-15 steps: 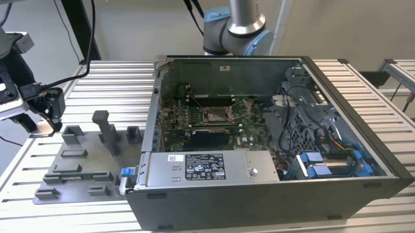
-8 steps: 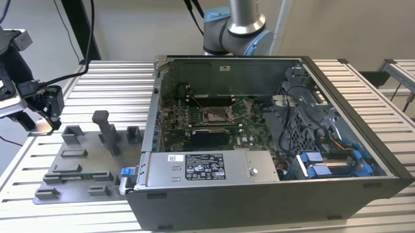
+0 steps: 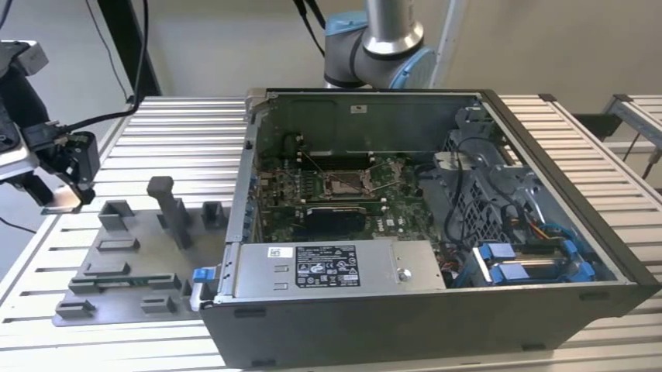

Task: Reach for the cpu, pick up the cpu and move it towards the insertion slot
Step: 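Pick up the cpu and move it towards the insertion slot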

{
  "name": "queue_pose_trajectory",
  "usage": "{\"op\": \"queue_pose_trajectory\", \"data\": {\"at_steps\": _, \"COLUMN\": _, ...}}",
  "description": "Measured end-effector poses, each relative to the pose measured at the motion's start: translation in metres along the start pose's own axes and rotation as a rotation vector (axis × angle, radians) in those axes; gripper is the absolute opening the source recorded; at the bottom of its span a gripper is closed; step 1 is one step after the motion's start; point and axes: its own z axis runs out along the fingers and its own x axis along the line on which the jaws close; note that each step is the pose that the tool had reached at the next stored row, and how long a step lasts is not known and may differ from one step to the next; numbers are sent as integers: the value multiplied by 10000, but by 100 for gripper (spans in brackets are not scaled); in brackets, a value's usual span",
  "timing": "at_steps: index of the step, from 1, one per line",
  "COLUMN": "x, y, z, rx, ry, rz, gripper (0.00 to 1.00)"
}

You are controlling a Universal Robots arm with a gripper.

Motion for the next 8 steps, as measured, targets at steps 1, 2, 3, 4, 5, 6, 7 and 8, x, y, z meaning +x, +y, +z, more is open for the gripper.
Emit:
{"op": "queue_pose_trajectory", "data": {"at_steps": 1, "x": 0, "y": 0, "z": -5, "rx": 0, "ry": 0, "rz": 0, "gripper": 0}}
{"op": "queue_pose_trajectory", "data": {"at_steps": 2, "x": 0, "y": 1, "z": -10, "rx": 0, "ry": 0, "rz": 0, "gripper": 0}}
{"op": "queue_pose_trajectory", "data": {"at_steps": 3, "x": 0, "y": 1, "z": -16, "rx": 0, "ry": 0, "rz": 0, "gripper": 0}}
{"op": "queue_pose_trajectory", "data": {"at_steps": 4, "x": 1, "y": 1, "z": -22, "rx": 0, "ry": 0, "rz": 0, "gripper": 0}}
{"op": "queue_pose_trajectory", "data": {"at_steps": 5, "x": 2, "y": 2, "z": -27, "rx": 0, "ry": -1, "rz": 0, "gripper": 0}}
{"op": "queue_pose_trajectory", "data": {"at_steps": 6, "x": 2, "y": 2, "z": -33, "rx": 0, "ry": 0, "rz": 0, "gripper": 0}}
{"op": "queue_pose_trajectory", "data": {"at_steps": 7, "x": 2, "y": 2, "z": -39, "rx": 1, "ry": 1, "rz": 0, "gripper": 0}}
{"op": "queue_pose_trajectory", "data": {"at_steps": 8, "x": 2, "y": 3, "z": -46, "rx": 1, "ry": 1, "rz": 0, "gripper": 0}}
